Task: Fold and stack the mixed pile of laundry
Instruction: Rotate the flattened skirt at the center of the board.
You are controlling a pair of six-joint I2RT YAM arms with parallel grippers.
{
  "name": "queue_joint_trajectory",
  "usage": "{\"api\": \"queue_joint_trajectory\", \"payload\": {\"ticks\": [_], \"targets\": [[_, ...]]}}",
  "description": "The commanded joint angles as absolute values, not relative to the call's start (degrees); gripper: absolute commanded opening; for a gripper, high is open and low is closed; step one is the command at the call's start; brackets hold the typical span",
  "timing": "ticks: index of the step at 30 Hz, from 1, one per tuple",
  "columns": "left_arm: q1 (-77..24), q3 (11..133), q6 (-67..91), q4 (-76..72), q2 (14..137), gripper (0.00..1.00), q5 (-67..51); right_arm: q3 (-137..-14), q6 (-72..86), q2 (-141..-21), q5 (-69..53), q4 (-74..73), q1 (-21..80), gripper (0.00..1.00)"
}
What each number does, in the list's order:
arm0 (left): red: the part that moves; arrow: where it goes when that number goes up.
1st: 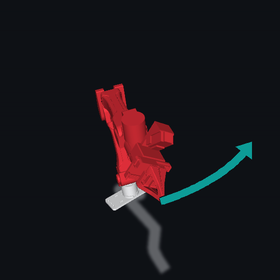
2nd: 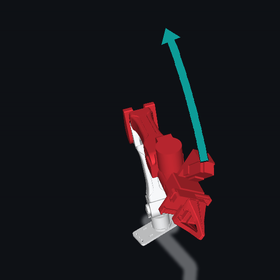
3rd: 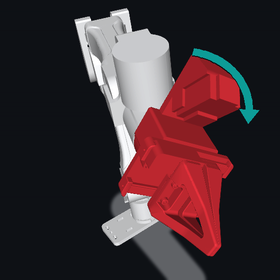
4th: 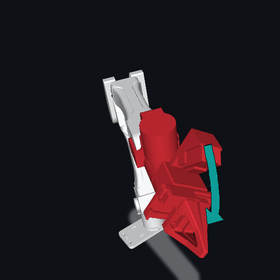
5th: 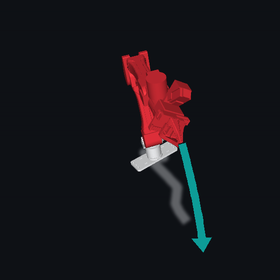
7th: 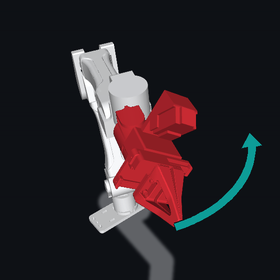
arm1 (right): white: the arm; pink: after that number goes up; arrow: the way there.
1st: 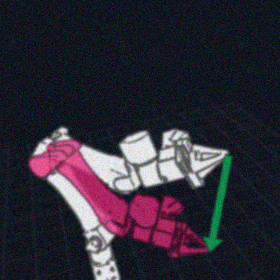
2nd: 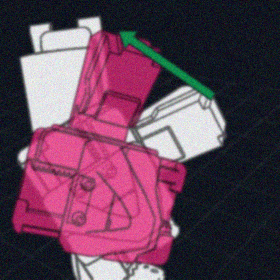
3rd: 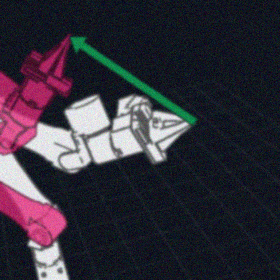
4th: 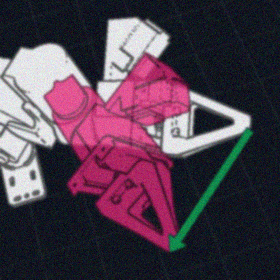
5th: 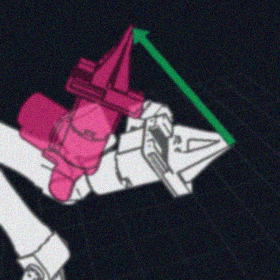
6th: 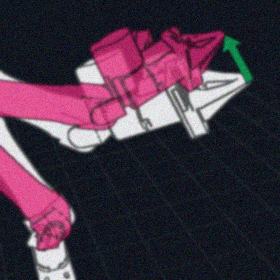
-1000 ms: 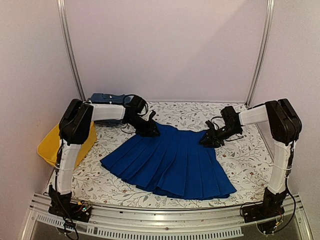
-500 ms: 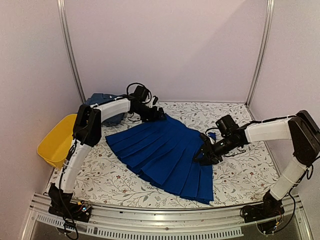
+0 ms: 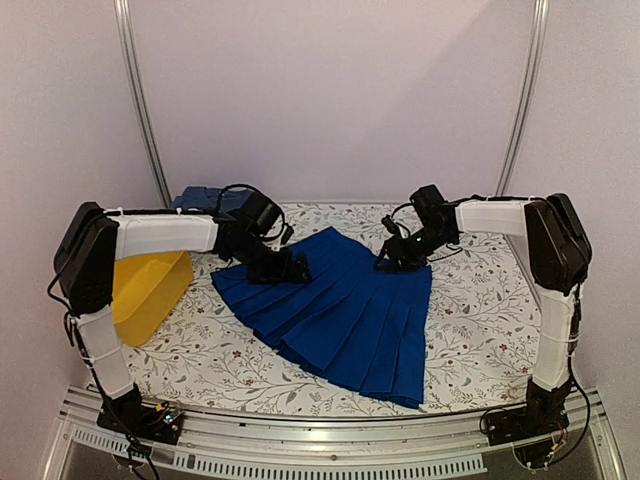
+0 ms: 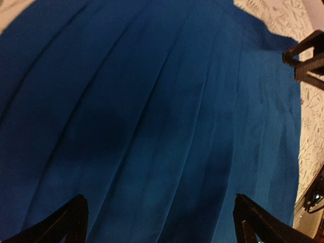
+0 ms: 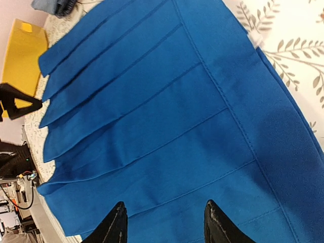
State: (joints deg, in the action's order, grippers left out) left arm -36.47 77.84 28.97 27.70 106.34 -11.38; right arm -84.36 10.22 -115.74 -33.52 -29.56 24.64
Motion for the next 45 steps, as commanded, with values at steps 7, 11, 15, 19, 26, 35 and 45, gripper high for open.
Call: {"api": "queue_joint_trajectory", "payload": {"ticks": [7,11,15,19,26,35,45], "targets": [[-42.5,77.6,34.2,37.2,118.6,1.00,-1.8,-79.6,4.4,-123.4,-24.3,-35.8,24.3,0.48],[-40.2,88.5,30.3,41.1,129.2,0.99,2.2,-68.7,6.7,-119.2,-24.2,-33.3,24.1,0.47],[-37.7,107.9,25.8,45.1,142.5,0.97,2.6,-56.6,11.1,-112.7,-29.6,-29.0,25.3,0.46],[-36.3,131.5,20.4,48.5,155.4,0.98,4.5,-50.3,17.4,-105.2,-40.7,-22.3,34.3,0.47],[-34.5,136.3,16.8,43.2,146.8,1.00,1.0,-57.1,19.8,-99.8,-41.3,-24.6,35.3,0.50],[-36.2,84.3,30.1,29.4,103.8,1.00,-6.5,-50.3,25.8,-86.2,-35.1,-27.5,30.8,0.56],[-39.6,40.1,62.8,23.0,68.1,1.00,-9.8,-38.2,35.4,-79.3,-32.0,-28.1,27.4,0.66]]}}
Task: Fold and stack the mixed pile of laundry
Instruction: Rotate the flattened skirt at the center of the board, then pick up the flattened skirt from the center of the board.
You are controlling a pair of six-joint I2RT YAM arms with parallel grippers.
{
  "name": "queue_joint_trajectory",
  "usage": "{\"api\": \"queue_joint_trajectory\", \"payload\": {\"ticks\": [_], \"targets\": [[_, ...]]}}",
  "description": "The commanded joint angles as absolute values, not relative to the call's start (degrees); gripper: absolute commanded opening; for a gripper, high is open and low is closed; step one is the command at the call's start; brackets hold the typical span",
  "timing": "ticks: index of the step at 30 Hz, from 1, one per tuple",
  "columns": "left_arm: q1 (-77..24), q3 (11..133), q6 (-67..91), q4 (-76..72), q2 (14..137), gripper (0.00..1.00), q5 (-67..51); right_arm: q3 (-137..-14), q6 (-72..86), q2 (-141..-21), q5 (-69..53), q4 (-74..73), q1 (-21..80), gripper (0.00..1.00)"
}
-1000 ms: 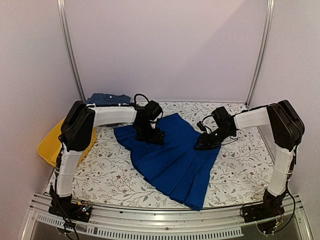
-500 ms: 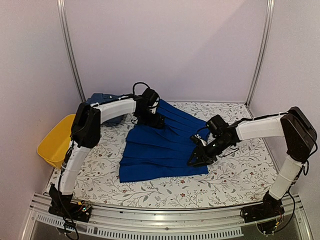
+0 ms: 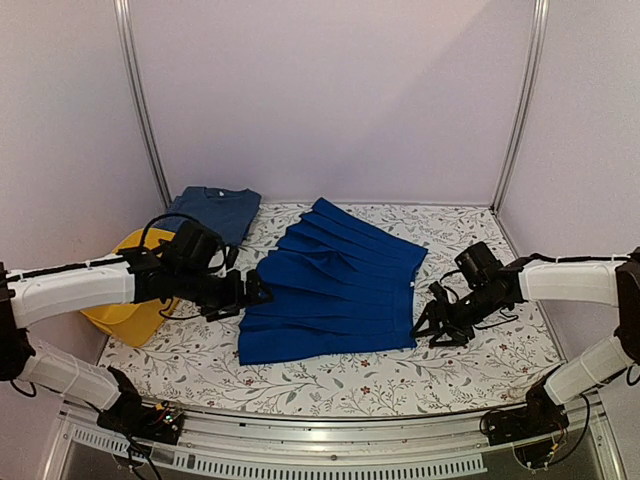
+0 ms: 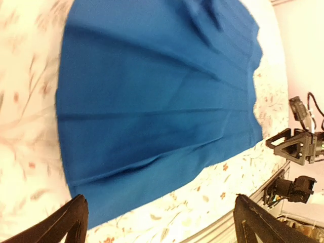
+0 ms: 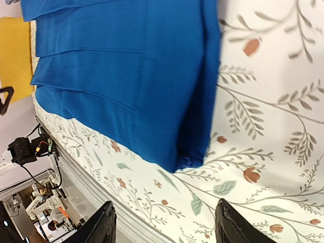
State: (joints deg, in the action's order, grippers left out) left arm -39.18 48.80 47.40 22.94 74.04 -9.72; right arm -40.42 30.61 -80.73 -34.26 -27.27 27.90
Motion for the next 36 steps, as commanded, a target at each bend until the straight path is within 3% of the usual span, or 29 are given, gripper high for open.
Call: {"api": "queue_joint_trajectory", "payload": {"ticks": [1,8,15,20,23,30,36], "targets": [[-39.3,38.7,63.7,23.8,66.1,1.00,-9.3,-37.7,35.8,-79.6,-32.0,-28.1,27.3,0.67],[-38.8,28.4,69.1,18.4,66.8,0.99,-16.0,-36.4,38.1,-84.1,-33.3,-20.9,27.3,0.62],[-38.9,24.9,72.2,9.1,74.1,0.91,-21.2,-36.4,39.4,-92.4,-37.8,-12.6,27.2,0.42],[-38.8,27.8,70.2,3.4,80.3,0.68,-21.8,-38.3,39.8,-93.9,-40.1,-10.0,27.3,0.24],[-38.9,30.5,67.5,3.7,79.6,0.45,-21.3,-39.8,39.8,-92.7,-41.4,-10.2,27.3,0.01],[-39.3,33.8,63.4,14.4,73.6,0.00,-22.5,-37.4,41.1,-84.1,-41.8,-14.2,27.2,0.00],[-41.1,33.8,64.4,22.3,67.4,0.00,-24.9,-32.3,43.2,-73.4,-44.1,-19.3,27.4,0.00]]}}
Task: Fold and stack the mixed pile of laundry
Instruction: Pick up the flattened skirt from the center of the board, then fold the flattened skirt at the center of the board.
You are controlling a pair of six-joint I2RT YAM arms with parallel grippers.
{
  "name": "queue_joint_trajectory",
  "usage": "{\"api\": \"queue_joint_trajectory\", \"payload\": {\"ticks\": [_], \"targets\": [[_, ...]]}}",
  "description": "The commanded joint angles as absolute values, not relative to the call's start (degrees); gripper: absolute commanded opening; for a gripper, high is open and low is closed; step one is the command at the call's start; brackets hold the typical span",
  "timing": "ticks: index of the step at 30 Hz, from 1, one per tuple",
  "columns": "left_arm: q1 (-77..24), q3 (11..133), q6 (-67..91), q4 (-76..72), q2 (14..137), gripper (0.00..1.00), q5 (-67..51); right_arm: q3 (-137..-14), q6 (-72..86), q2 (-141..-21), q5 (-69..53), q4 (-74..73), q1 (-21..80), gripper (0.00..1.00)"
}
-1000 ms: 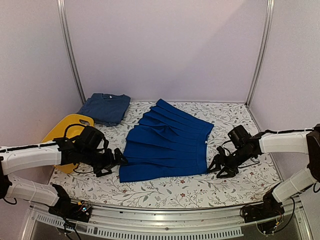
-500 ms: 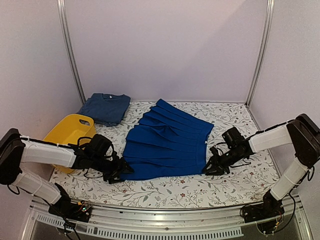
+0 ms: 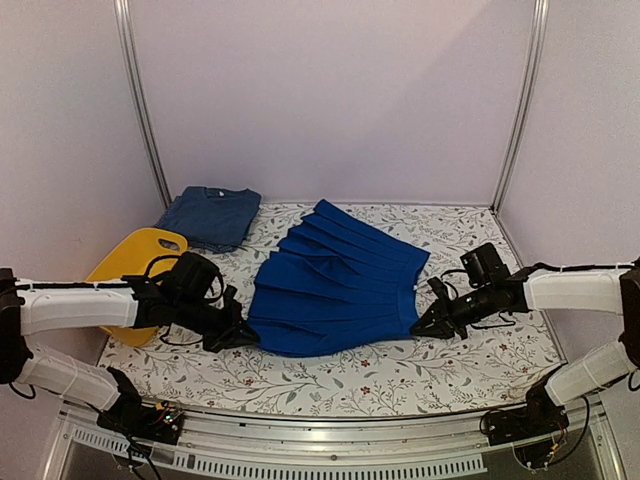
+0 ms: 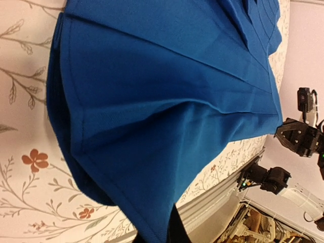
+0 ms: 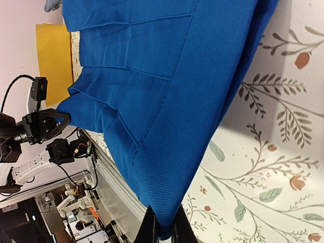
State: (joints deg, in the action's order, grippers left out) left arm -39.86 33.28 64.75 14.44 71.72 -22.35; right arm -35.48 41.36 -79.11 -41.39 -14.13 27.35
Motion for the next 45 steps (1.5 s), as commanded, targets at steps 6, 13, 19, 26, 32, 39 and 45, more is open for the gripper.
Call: {"api": "queue_joint_trajectory", "payload": {"ticks": [6,13,19,26,32,39,45], "targets": [[-41.9,39.7,63.2,30.0,59.9,0.00,-23.6,-28.5,50.1,-61.0,-47.2,-21.1,28.3,0.00],[-36.6,62.3,49.9,35.1,75.8,0.00,-19.5,-33.8,48.6,-62.4,-49.3,-22.5,21.9,0.00],[-30.8,85.6,41.5,33.6,97.8,0.00,-19.7,-40.4,48.1,-70.8,-53.3,-20.1,12.1,0.00],[-28.3,124.7,37.4,37.7,128.4,0.00,-24.6,-45.5,49.6,-82.8,-55.5,-13.0,4.4,0.00],[-26.7,141.7,42.9,29.0,147.5,0.00,-32.3,-45.2,53.5,-93.0,-57.4,0.3,0.4,0.00],[-26.8,137.1,45.2,19.2,151.0,0.55,-32.1,-50.9,52.1,-105.9,-56.9,2.7,-1.6,0.19],[-25.6,129.4,38.1,22.3,138.1,1.00,-23.6,-57.2,43.9,-97.8,-50.4,-9.9,-3.8,0.45]]}}
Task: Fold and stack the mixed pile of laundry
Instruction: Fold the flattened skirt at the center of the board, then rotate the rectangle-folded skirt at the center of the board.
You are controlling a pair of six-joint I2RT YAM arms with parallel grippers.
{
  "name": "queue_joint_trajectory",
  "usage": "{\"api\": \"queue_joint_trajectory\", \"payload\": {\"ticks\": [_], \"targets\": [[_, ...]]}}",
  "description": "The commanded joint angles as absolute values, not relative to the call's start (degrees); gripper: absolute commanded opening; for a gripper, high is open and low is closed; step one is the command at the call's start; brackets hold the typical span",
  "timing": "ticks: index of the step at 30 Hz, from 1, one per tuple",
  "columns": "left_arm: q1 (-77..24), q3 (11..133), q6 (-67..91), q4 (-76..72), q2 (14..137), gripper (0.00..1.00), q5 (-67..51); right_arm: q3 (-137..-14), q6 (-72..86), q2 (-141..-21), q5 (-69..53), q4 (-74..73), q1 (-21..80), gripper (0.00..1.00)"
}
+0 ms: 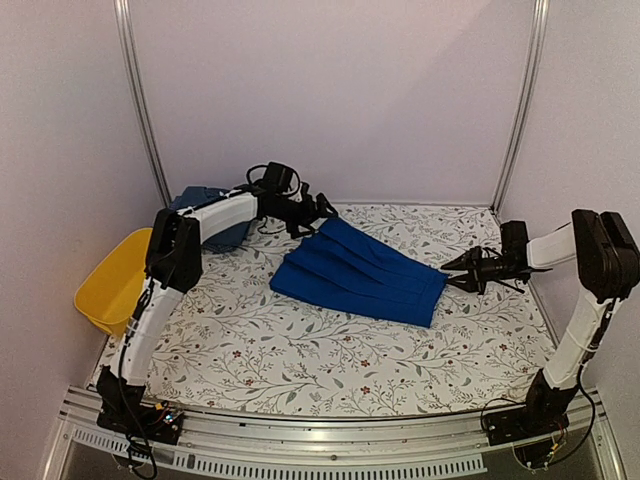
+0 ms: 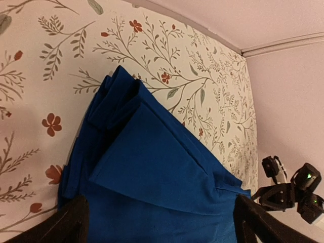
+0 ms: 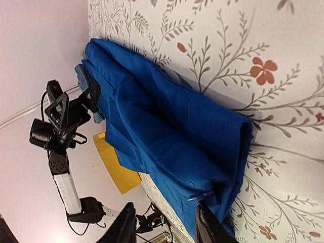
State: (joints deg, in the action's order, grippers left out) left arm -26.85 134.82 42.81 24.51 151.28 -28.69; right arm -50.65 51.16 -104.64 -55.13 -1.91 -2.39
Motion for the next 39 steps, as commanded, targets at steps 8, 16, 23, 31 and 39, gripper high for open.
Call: {"api": "queue_joint_trajectory", "payload": {"ticks": [8,16,23,31,39], "targets": [[-29.6,95.5,32.7,20.7,115.4,1.00,-21.1,-77.9,23.3,-102.4,-43.8,-23.8,1.3,0.54],[-40.0,77.8,38.5,14.8,110.8,1.00,-24.0,-95.9,8.8,-122.4,-36.3,-36.3,10.4,0.59],[-41.3,77.3,42.5,12.6,116.3,1.00,-22.4,-96.9,6.4,-129.5,-37.1,-36.7,10.5,0.58],[-32.3,76.9,42.2,13.1,122.1,0.91,-24.1,-79.5,9.7,-126.9,-42.0,-30.0,12.1,0.46],[-24.4,85.5,31.9,18.8,128.3,0.87,-25.6,-55.1,29.7,-112.5,-53.0,-8.2,26.8,0.44]]}}
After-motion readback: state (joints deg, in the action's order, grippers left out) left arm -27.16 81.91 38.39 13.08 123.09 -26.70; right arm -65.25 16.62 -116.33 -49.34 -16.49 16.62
